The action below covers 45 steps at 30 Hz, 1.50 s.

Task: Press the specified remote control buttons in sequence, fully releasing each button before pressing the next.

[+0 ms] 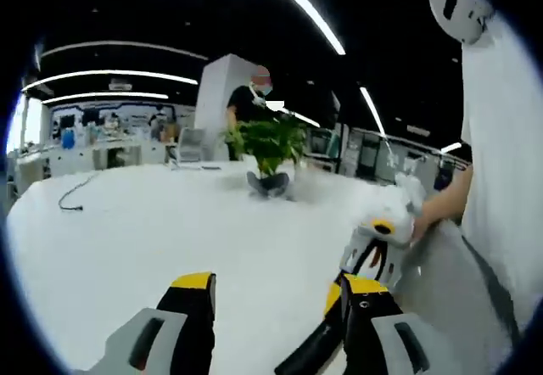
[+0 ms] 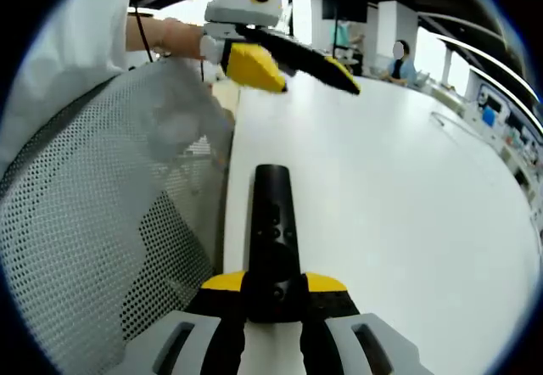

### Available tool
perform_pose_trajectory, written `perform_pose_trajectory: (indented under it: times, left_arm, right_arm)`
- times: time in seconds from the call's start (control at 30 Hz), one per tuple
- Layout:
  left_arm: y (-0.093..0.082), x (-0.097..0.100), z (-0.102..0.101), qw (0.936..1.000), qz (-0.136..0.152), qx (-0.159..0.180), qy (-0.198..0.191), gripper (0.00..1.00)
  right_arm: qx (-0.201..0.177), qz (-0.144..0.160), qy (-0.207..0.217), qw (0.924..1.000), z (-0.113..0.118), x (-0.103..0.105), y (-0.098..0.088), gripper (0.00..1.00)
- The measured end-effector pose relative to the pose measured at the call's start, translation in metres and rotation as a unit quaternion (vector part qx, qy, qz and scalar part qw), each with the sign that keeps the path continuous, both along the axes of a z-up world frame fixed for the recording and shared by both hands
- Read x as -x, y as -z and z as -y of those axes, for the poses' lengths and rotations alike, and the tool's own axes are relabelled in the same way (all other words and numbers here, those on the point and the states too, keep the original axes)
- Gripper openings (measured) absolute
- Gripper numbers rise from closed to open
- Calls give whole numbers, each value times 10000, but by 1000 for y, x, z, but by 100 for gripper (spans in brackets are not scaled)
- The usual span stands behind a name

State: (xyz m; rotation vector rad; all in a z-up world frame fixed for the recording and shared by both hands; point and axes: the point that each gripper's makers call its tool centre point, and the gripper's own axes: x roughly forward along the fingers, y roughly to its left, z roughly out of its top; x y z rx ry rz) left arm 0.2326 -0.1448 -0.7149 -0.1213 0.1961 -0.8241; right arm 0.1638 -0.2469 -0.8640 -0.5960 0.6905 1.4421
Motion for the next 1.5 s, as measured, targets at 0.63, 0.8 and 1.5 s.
perform_pose_trajectory:
  times: [0.63, 0.8, 1.5]
  left_arm:
    - [-95, 19, -92, 9231, 2379, 1160, -2788, 99]
    - [-77, 11, -90, 9359, 2032, 858, -2745, 99]
    - [-68, 13, -93, 9419, 1894, 580, -2712, 100]
  right_arm:
    - [-13, 20, 36, 10000, -1, -1, 1, 21]
    - [-65, -8, 42, 10000, -1, -1, 0, 21]
    - [71, 295, -87, 9995, -4, 0, 2, 22]
